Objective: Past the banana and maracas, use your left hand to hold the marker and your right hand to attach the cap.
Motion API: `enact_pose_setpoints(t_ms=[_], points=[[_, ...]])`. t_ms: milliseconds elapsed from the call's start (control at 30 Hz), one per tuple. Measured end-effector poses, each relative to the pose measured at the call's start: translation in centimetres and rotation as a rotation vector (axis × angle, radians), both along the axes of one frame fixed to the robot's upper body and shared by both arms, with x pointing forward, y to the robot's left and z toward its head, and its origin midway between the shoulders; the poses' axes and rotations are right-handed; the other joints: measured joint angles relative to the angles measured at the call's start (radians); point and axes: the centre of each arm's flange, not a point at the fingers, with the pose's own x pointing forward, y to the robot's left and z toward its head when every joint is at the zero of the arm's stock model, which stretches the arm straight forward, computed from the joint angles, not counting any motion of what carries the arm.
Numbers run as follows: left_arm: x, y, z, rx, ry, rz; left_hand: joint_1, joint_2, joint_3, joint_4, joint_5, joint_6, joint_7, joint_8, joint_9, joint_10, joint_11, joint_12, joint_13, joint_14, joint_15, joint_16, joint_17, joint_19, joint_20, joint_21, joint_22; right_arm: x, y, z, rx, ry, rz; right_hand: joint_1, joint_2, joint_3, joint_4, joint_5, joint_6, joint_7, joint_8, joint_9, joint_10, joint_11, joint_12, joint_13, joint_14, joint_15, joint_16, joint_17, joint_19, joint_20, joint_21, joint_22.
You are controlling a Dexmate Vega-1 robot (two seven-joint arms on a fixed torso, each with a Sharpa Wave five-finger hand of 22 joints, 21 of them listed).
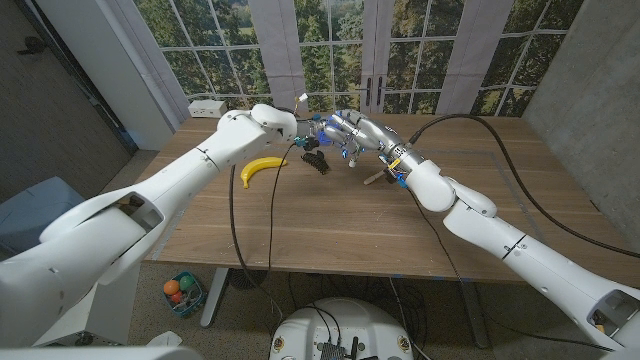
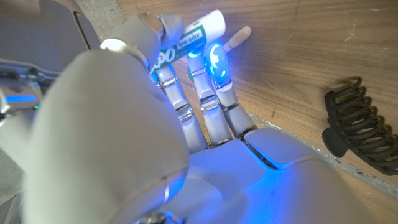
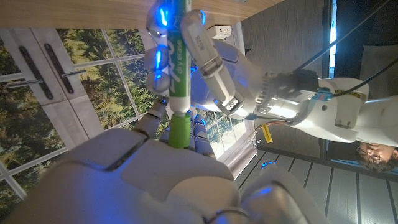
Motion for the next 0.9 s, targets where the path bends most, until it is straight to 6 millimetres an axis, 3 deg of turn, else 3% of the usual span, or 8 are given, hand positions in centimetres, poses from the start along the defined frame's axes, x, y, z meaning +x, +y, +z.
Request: enact_pose_setpoints(t_ms=[200, 233, 267, 333, 467, 767, 900], points=[[-0.2, 0.2, 0.1, -0.016, -0.009, 0.01, 0.0, 0.0, 0.0, 0.0, 0.005, 0.002, 0.002, 0.001, -0.006, 0.0, 0.0, 0.002, 0.0, -0.001, 0.0, -0.001, -0.001, 0.0, 0.0, 0.0, 0.0, 0.1, 0.9, -0.6, 0.006, 0.023, 0.027, 0.0, 0.0, 0.0, 0.0, 0.0, -0.016, 0.005, -0.004, 0.0, -0.012, 0.01, -0.008, -0.003, -0.019, 0.0, -0.009, -0.004, -0.026, 0.004, -0.021, 0.0], [-0.2, 0.2, 0.0, -0.018, -0.009, 0.01, 0.0, 0.0, 0.0, 0.0, 0.005, 0.002, 0.002, 0.001, -0.006, 0.0, 0.0, 0.002, 0.0, -0.001, 0.0, -0.001, -0.001, 0.0, 0.0, 0.0, 0.0, 0.1, 1.2, -0.8, -0.005, 0.017, 0.026, 0.0, 0.0, 0.0, 0.0, 0.0, -0.016, 0.005, -0.004, 0.0, -0.013, 0.008, -0.008, -0.005, -0.019, 0.0, -0.009, -0.004, -0.031, 0.009, -0.023, 0.0], [-0.3, 0.2, 0.0, -0.019, -0.01, 0.01, 0.0, 0.0, 0.001, -0.001, 0.005, 0.002, 0.002, 0.001, -0.006, 0.0, 0.0, 0.003, 0.0, -0.003, 0.002, -0.001, -0.002, 0.0, 0.0, 0.0, 0.0, 0.1, 1.2, -0.8, -0.006, 0.016, 0.025, 0.0, 0.0, -0.003, 0.003, 0.0, -0.016, 0.005, -0.004, -0.001, -0.015, 0.007, -0.008, -0.005, -0.019, 0.0, -0.009, -0.004, -0.053, 0.031, -0.023, 0.0], [-0.4, 0.2, 0.0, -0.024, -0.009, 0.01, 0.0, 0.0, 0.001, -0.001, 0.005, 0.002, 0.002, 0.001, -0.01, 0.0, 0.0, 0.003, 0.001, -0.008, 0.004, -0.001, -0.005, 0.0, 0.0, 0.0, 0.0, -0.1, 1.8, -1.1, -0.021, 0.002, 0.019, 0.0, 0.0, -0.003, 0.003, 0.0, -0.016, 0.005, -0.004, -0.003, -0.015, 0.007, -0.008, -0.005, -0.019, 0.0, -0.009, -0.004, -0.06, 0.038, -0.025, 0.0], [-0.6, 0.2, 0.0, -0.032, -0.008, 0.005, 0.0, 0.0, 0.0, 0.0, 0.005, 0.002, 0.002, 0.001, -0.011, 0.0, 0.0, 0.003, 0.001, -0.008, 0.004, -0.001, -0.143, 0.0, 0.0, 0.0, 0.0, -0.1, 2.2, -1.3, -0.039, -0.018, 0.0, 0.0, 0.0, -0.003, 0.003, 0.0, -0.016, 0.005, -0.004, -0.003, -0.015, 0.007, -0.008, -0.005, -0.019, 0.0, -0.008, -0.004, -0.082, 0.044, -0.033, 0.003], [-1.1, 0.1, 0.0, -0.037, -0.009, -0.009, 0.0, 0.0, 0.0, 0.0, 0.004, 0.002, 0.002, -0.004, -0.011, 0.0, 0.0, 0.003, 0.001, -0.008, 0.004, -0.001, -0.145, 0.0, 0.0, 0.0, 0.0, 0.0, 2.3, -1.4, -0.037, -0.054, -0.03, 0.0, 0.0, -0.007, 0.007, 0.0, -0.016, 0.005, -0.004, -0.003, -0.018, 0.003, -0.008, -0.005, -0.019, 0.0, -0.008, -0.008, -0.082, 0.044, -0.029, 0.004], [-1.4, 0.1, 0.1, -0.038, -0.013, -0.012, 0.0, 0.0, 0.0, 0.0, 0.004, 0.001, 0.001, -0.004, -0.009, 0.0, 0.0, 0.003, -0.001, -0.008, 0.004, -0.001, -0.145, 0.0, 0.0, 0.0, -0.002, 0.0, 1.9, -1.2, -0.017, -0.067, -0.031, 0.0, 0.0, -0.007, 0.007, 0.0, -0.01, -0.001, 0.0, -0.003, -0.014, -0.001, -0.008, -0.005, -0.019, 0.0, -0.005, -0.008, -0.067, 0.058, -0.021, 0.004]])
